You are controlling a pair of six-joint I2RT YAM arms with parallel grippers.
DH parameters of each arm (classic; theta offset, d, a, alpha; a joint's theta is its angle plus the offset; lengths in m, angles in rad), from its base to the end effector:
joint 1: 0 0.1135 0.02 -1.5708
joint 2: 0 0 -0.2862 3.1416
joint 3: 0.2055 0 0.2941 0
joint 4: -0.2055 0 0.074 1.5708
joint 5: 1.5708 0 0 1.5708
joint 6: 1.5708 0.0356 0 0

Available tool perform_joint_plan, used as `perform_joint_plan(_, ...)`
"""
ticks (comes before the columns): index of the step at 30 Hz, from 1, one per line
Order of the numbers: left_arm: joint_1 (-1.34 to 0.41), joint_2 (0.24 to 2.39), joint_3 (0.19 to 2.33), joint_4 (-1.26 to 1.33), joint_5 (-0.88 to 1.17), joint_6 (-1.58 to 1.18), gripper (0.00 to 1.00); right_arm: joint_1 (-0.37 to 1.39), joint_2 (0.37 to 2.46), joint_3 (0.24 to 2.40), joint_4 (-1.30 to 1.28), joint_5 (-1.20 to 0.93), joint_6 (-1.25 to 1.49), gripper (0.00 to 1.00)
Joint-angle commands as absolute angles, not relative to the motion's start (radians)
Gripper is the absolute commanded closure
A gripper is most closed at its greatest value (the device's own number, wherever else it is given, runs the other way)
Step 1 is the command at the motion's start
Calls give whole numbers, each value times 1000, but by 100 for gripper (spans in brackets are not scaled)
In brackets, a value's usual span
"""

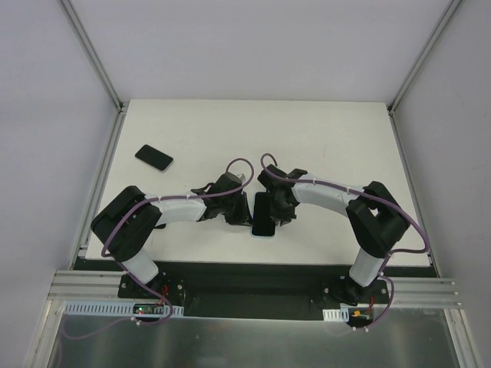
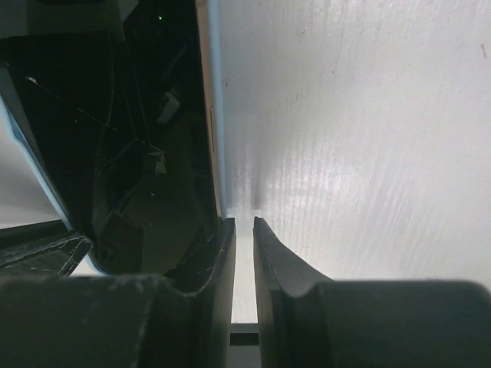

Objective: Put the phone into the phone case

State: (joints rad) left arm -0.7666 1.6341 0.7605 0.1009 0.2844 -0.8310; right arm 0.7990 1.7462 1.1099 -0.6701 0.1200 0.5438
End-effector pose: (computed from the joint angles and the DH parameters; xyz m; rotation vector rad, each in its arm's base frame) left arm 0.2426 -0.2475 0.1414 0.0728 2.5886 -1.0392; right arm 0.2581 0.2591 0.1669 -0.3411 2.8384 0.1020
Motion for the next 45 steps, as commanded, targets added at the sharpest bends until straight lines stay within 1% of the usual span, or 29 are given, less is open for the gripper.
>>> perform_joint_plan(1, -801, 1663, 778, 143, 336, -868, 88, 805, 1741, 1135, -675, 140, 594, 82)
perform_joint_plan(5, -799, 1628, 773, 138, 324, -867, 87, 790, 1714, 1124, -692, 162, 562, 80)
perform_joint_plan(9, -789, 1583, 810, 52, 253, -816, 78, 753, 1631, 1069, -686, 206, 517, 76)
perform_joint_plan(10, -773, 1575, 824, 22, 247, -801, 73, 746, 1590, 1057, -655, 195, 503, 74)
perform_joint_plan(12, -753, 1554, 827, 12, 238, -792, 68, 721, 1545, 1006, -606, 175, 453, 71)
perform_joint_plan(13, -733, 1549, 830, 9, 238, -788, 63, 715, 1510, 990, -548, 135, 434, 70)
perform_joint_plan(15, -713, 1543, 839, 5, 241, -773, 60, 690, 1483, 947, -488, 68, 387, 68)
perform_joint_plan(16, -704, 1545, 853, 5, 250, -764, 59, 681, 1468, 931, -427, -25, 380, 67)
perform_joint_plan(17, -689, 1549, 860, 6, 252, -746, 57, 660, 1463, 916, -398, -69, 376, 64)
perform_joint_plan(18, -681, 1555, 870, 6, 258, -736, 56, 652, 1457, 888, -373, -102, 376, 62)
perform_joint_plan(19, -677, 1560, 891, -20, 270, -721, 55, 644, 1451, 878, -332, -150, 376, 57)
perform_joint_plan(21, -661, 1575, 908, -28, 284, -709, 54, 637, 1448, 853, -305, -176, 371, 55)
perform_joint_plan(24, -644, 1591, 928, -34, 285, -695, 53, 635, 1479, 854, -295, -187, 351, 60)
perform_joint_plan(25, -640, 1594, 937, -34, 285, -689, 53, 635, 1488, 861, -293, -189, 344, 63)
perform_joint_plan(29, -617, 1640, 960, -44, 316, -689, 55, 635, 1575, 873, -275, -250, 304, 71)
perform_joint_plan(33, -618, 1669, 951, -44, 321, -692, 56, 635, 1635, 862, -314, -200, 299, 75)
perform_joint_plan(36, -618, 1678, 931, -44, 311, -696, 55, 635, 1632, 831, -324, -149, 298, 77)
perform_joint_plan(40, -618, 1686, 937, -44, 314, -689, 56, 635, 1644, 844, -365, -107, 276, 86)
perform_joint_plan(45, -617, 1693, 954, -48, 301, -695, 58, 635, 1585, 861, -390, -107, 261, 86)
